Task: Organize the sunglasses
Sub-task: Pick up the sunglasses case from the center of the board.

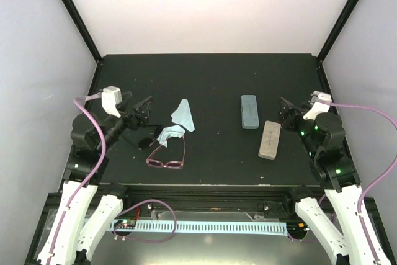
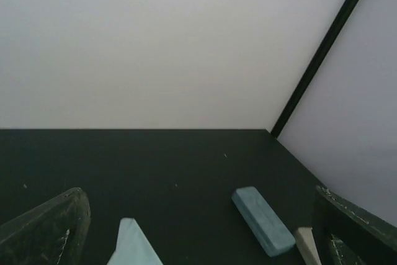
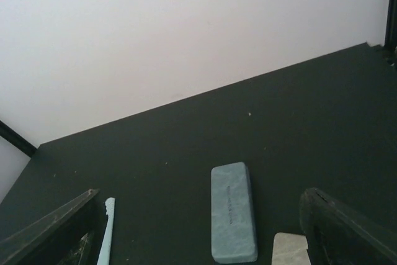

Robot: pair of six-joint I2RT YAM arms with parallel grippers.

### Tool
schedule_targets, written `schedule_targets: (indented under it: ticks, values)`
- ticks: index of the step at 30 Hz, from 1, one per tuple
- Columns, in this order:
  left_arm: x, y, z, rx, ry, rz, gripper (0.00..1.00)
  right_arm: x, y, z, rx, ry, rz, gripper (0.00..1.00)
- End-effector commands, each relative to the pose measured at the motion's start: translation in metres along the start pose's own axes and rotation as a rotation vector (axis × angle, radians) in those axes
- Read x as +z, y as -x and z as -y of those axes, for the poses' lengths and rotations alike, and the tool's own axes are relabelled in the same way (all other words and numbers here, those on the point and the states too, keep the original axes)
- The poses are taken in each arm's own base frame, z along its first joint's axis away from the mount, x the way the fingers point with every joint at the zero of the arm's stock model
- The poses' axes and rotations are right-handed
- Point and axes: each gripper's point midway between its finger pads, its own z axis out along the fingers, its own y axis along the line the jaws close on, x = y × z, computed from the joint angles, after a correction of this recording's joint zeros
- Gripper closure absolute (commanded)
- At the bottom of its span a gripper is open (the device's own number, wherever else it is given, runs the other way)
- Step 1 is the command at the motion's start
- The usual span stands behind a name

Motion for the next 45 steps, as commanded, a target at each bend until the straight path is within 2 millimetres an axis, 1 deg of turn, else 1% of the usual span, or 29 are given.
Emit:
schedule_targets:
  ticks: [1,3,7,12,17,19,22,24,26,29,35,38,42,45]
  values:
    - [0.002,-0.021,0.007,-0.066,-0.076,-0.080,0.03,0.005,-0.020,-0.004,0.054,0.052,-0.082,0.14]
    - [0.002,-0.030,0.008,-0.084,-0.094,-0.103,0.02,0.008,-0.027,-0.005,0.063,0.067,-0.108,0.13]
    - [-0.001,-0.043,0.020,-0.112,-0.178,-0.151,0.01,0.018,-0.049,-0.019,0.037,0.154,-0.231,0.09]
    - [-0.007,-0.058,0.030,-0.169,-0.267,-0.148,0.01,0.045,-0.082,-0.013,0.058,0.140,-0.350,0.07]
    - [-0.015,-0.078,0.032,-0.191,-0.303,-0.169,0.01,0.074,-0.128,-0.003,0.046,0.059,-0.473,0.03]
    - [-0.018,-0.086,0.031,-0.201,-0.306,-0.189,0.01,0.084,-0.149,-0.003,-0.003,0.013,-0.524,0.01]
    - [-0.019,-0.093,0.031,-0.211,-0.311,-0.202,0.01,0.098,-0.180,-0.005,-0.095,-0.053,-0.605,0.00]
    - [-0.020,-0.095,0.031,-0.217,-0.313,-0.205,0.01,0.109,-0.198,-0.004,-0.165,-0.107,-0.647,0.00]
    - [-0.020,-0.097,0.030,-0.223,-0.310,-0.203,0.01,0.118,-0.210,0.002,-0.227,-0.173,-0.672,0.00]
    - [-0.017,-0.099,0.027,-0.235,-0.302,-0.204,0.01,0.133,-0.224,0.012,-0.292,-0.259,-0.703,0.00]
    - [-0.010,-0.104,0.022,-0.248,-0.294,-0.224,0.01,0.153,-0.235,0.026,-0.335,-0.361,-0.708,0.00]
    - [-0.007,-0.105,0.021,-0.248,-0.290,-0.232,0.01,0.164,-0.242,0.028,-0.346,-0.383,-0.718,0.00]
    - [-0.002,-0.108,0.018,-0.253,-0.286,-0.241,0.01,0.185,-0.254,0.023,-0.348,-0.388,-0.741,0.00]
    - [0.000,-0.110,0.017,-0.260,-0.281,-0.250,0.01,0.196,-0.262,0.024,-0.333,-0.409,-0.752,0.02]
